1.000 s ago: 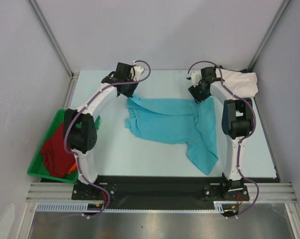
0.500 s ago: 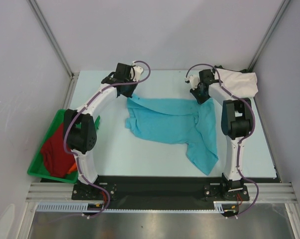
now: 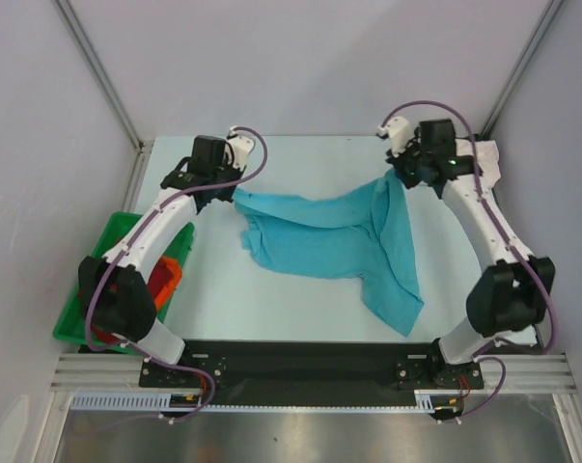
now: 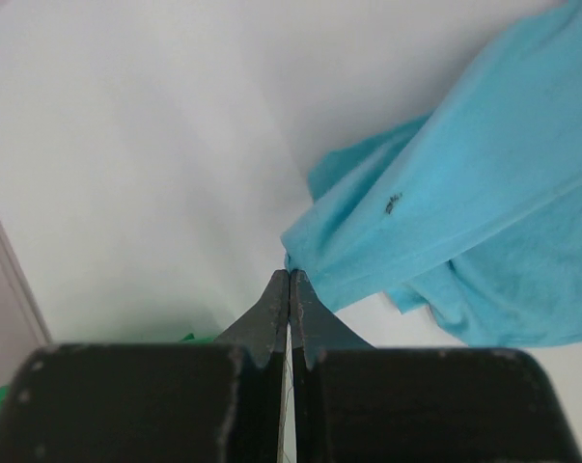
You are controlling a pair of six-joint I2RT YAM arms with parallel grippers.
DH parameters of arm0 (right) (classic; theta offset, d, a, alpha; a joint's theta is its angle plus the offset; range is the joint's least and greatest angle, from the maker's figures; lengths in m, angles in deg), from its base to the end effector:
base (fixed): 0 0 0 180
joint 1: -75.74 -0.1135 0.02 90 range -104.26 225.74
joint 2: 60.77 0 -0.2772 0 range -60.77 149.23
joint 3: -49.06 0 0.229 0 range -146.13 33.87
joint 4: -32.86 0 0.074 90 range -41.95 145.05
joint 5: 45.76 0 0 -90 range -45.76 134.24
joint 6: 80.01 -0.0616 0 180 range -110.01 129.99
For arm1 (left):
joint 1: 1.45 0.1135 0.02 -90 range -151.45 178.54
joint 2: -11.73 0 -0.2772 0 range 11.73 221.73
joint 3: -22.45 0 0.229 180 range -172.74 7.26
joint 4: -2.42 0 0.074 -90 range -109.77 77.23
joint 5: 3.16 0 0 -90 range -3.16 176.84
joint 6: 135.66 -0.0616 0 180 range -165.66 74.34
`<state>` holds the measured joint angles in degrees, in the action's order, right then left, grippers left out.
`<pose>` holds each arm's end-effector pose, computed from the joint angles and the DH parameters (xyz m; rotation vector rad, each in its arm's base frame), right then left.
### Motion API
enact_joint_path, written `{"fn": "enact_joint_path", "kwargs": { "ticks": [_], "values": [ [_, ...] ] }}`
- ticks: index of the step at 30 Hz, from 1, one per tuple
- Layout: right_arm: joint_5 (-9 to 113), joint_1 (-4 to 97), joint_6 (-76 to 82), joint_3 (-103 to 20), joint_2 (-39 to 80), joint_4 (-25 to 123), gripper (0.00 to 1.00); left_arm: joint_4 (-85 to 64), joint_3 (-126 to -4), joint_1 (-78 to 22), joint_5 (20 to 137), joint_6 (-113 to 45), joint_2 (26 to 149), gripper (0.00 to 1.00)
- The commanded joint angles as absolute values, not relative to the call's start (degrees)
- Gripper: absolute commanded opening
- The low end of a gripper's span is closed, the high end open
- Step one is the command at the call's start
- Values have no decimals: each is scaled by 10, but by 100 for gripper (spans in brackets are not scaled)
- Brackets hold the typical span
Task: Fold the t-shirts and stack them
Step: Flatten the tshirt out
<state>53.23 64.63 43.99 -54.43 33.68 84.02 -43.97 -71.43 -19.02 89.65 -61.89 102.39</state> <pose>0.3589 0.0803 0.3354 -0.9537 2.0875 -0.0253 0.3352 -0.1030 0.3108 0.6518 2.2303 0.0452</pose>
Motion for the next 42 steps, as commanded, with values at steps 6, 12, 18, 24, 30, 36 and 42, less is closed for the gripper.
{"fn": "enact_joint_path", "kwargs": {
  "ticks": [6, 12, 18, 24, 30, 36, 42],
  "values": [
    [506, 802, 416, -461, 380, 784, 39, -414, -801, -189, 915, -615, 1076, 0],
    [505, 826, 426, -527, 388, 770, 45, -431, -902, -203, 917, -621, 1148, 0],
    [635, 769, 553, -496, 362, 882, 47, -425, -897, -223, 931, -624, 1166, 0],
    [658, 698, 593, -465, 400, 962, 47, -421, -884, -236, 935, -627, 1163, 0],
    [634, 653, 633, -463, 435, 953, 47, -420, -877, -236, 939, -628, 1161, 0],
    [597, 623, 677, -499, 464, 961, 45, -415, -866, -236, 940, -625, 1157, 0],
    [568, 605, 741, -523, 489, 986, 46, -412, -860, -236, 945, -626, 1154, 0]
  ]
}}
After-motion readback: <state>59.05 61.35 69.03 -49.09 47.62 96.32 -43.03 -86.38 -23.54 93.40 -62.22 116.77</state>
